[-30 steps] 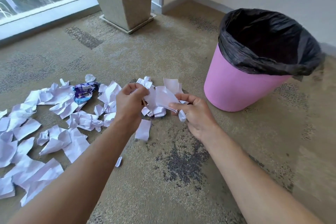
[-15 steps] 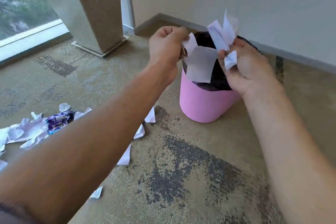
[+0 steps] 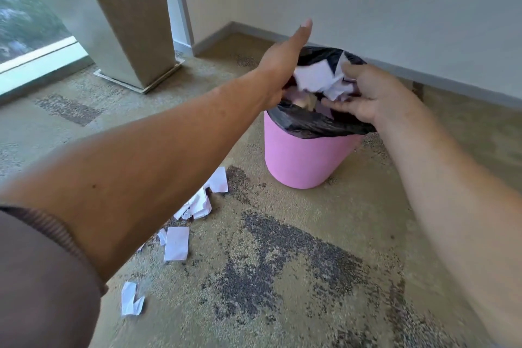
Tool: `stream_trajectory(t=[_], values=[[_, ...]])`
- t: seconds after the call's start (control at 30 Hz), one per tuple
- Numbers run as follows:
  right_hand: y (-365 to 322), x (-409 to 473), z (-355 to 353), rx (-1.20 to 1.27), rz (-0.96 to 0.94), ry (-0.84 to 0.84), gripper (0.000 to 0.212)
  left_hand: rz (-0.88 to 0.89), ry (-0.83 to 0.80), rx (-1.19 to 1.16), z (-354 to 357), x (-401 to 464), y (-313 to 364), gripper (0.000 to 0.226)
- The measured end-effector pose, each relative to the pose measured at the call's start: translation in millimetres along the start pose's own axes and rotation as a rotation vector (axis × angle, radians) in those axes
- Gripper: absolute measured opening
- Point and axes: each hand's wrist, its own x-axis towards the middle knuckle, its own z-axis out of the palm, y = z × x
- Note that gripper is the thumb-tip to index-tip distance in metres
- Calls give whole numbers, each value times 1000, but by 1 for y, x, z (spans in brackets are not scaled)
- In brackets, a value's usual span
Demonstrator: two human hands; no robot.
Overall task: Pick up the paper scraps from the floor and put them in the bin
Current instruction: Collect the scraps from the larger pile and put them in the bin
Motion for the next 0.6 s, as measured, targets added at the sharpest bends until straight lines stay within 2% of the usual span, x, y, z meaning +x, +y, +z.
stream_trajectory(t=[0.07,0.17,0.3,0.4,0.5,0.6], values=[[3,-3,0,-146,37,-3,34,-13,-5,-22,-3,-1,-4,77],[4,-3,3,-201,-4,9,43,29,48,-43,-11,-4,-10,74],[7,-12,9,-262,-94,-22,48,211,144,-90,-38,-21,-18,47],[15,-21,19,-312,-323,51,45,295,290,-190,-75,-34,-35,35],[41,-36,42,-364,-672,126,28,308,448,-182,-115,-48,-66,28],[97,-53,76,-449,-844,-48,15,291,544,1,-149,-73,-108,21]])
